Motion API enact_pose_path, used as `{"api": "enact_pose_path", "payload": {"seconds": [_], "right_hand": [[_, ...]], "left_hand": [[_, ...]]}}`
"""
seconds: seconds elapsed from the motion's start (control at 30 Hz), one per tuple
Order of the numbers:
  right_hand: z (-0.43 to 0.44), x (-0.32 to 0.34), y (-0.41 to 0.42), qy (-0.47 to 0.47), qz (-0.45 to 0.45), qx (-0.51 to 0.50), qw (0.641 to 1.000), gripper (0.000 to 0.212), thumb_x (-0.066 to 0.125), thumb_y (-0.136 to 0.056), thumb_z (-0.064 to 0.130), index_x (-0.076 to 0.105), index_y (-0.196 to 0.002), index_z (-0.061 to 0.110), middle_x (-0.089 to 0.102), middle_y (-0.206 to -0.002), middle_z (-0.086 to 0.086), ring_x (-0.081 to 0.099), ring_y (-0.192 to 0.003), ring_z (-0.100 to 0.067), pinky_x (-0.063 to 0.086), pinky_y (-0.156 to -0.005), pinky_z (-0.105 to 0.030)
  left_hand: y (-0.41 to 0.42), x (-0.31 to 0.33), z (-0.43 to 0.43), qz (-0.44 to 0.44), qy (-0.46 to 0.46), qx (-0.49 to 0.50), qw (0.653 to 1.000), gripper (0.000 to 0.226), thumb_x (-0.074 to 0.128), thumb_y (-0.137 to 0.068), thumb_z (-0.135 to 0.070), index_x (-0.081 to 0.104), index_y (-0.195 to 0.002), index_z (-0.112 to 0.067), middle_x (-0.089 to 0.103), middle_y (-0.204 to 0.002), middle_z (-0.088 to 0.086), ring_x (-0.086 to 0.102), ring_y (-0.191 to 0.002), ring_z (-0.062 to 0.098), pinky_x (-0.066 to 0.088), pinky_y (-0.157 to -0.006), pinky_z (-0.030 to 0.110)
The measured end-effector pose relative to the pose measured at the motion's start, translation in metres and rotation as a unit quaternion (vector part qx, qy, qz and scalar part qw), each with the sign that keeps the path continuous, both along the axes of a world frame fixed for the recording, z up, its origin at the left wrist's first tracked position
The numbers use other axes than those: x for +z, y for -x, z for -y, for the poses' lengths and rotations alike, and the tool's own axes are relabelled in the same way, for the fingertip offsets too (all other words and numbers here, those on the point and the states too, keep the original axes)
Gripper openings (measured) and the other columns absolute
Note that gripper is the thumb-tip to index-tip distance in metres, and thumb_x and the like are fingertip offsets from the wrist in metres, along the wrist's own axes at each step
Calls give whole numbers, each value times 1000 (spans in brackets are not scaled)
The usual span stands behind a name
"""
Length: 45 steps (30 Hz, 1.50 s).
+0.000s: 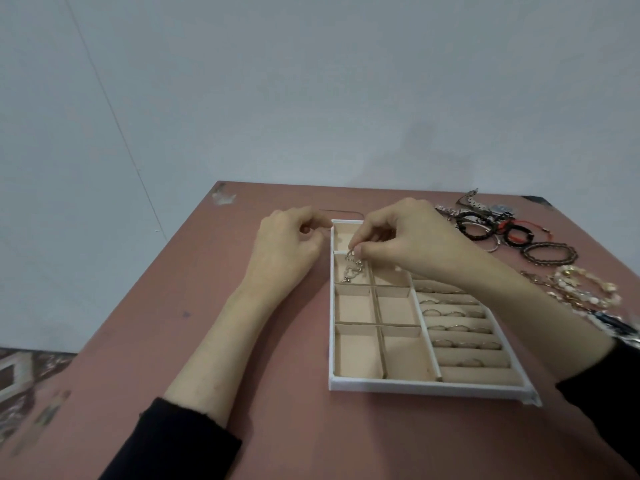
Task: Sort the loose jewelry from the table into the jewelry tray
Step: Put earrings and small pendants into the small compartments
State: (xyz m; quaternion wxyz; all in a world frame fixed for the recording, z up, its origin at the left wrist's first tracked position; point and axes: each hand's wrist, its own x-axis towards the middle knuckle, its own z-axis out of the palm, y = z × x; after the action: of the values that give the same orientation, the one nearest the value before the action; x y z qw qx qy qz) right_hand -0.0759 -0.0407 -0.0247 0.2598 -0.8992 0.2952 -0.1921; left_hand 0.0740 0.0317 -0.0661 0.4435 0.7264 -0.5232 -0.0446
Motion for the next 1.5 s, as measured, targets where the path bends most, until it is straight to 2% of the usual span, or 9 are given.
{"api": "enact_pose_path", "payload": {"seconds": [0.23,0.33,0.4,0.63,0.77,0.93,1.1,1.23,1.5], "right_hand": [[0,-5,-18,73,-122,-12,990,14,62,-76,11,75,-75,14,62,-60,7,54,-58,-2,42,-53,-14],[3,-5,-21,97,-150,-6,984,13,62,-77,12,75,-77,14,63,-62,-1,55,-62,-12,46,-58,-25],[2,-3,-21,105,-152,1,983,12,64,-77,15,75,-79,18,58,-58,3,51,-59,-7,43,-58,-28],[5,15,10,79,-80,-17,993,8,64,-82,19,70,-80,23,50,-56,8,44,-53,-5,37,-57,-24],[16,22,62,54,-18,-63,996,7,66,-82,21,71,-78,25,59,-61,1,46,-52,-6,36,-52,-16],[26,8,133,17,36,-132,990,7,69,-81,22,72,-77,28,62,-62,8,50,-55,1,36,-53,-11],[34,-19,165,9,102,-198,975,12,67,-83,20,70,-78,30,67,-72,2,50,-59,2,40,-60,-14],[39,-29,171,-6,138,-216,967,13,66,-84,17,70,-79,28,68,-76,-5,49,-60,-4,38,-57,-10],[41,-32,173,7,127,-207,970,13,65,-85,15,70,-80,26,67,-72,-8,50,-58,-6,39,-57,-9]], "left_hand": [[-1,0,1,2,-1,-5,1000,26,49,-74,-25,71,-88,-25,71,-90,-4,60,-89,19,49,-83,39],[-2,0,0,-2,2,-7,1000,21,52,-78,-21,71,-88,-25,71,-91,-2,59,-91,19,48,-84,39],[-2,0,0,-2,5,-4,1000,21,54,-80,-17,71,-89,-24,71,-92,-3,59,-91,19,48,-84,38],[3,3,-5,-2,11,16,1000,16,57,-81,-17,71,-85,-24,70,-83,-8,61,-79,13,50,-76,29],[12,3,-6,-11,32,17,999,11,60,-80,-24,70,-84,-28,71,-79,-13,64,-78,10,54,-75,33],[51,24,-1,80,-3,-79,994,14,61,-85,-18,70,-93,-25,59,-76,-22,56,-84,15,43,-78,28],[111,32,24,134,-74,-226,962,10,65,-84,-24,71,-91,-24,62,-83,-16,54,-85,2,41,-77,17],[145,27,45,200,-133,-338,910,18,71,-78,-24,70,-96,-23,68,-88,-8,58,-84,9,47,-81,29],[168,24,63,309,-194,-400,841,28,71,-76,-37,68,-102,-27,53,-79,-15,46,-90,13,33,-84,23]]}}
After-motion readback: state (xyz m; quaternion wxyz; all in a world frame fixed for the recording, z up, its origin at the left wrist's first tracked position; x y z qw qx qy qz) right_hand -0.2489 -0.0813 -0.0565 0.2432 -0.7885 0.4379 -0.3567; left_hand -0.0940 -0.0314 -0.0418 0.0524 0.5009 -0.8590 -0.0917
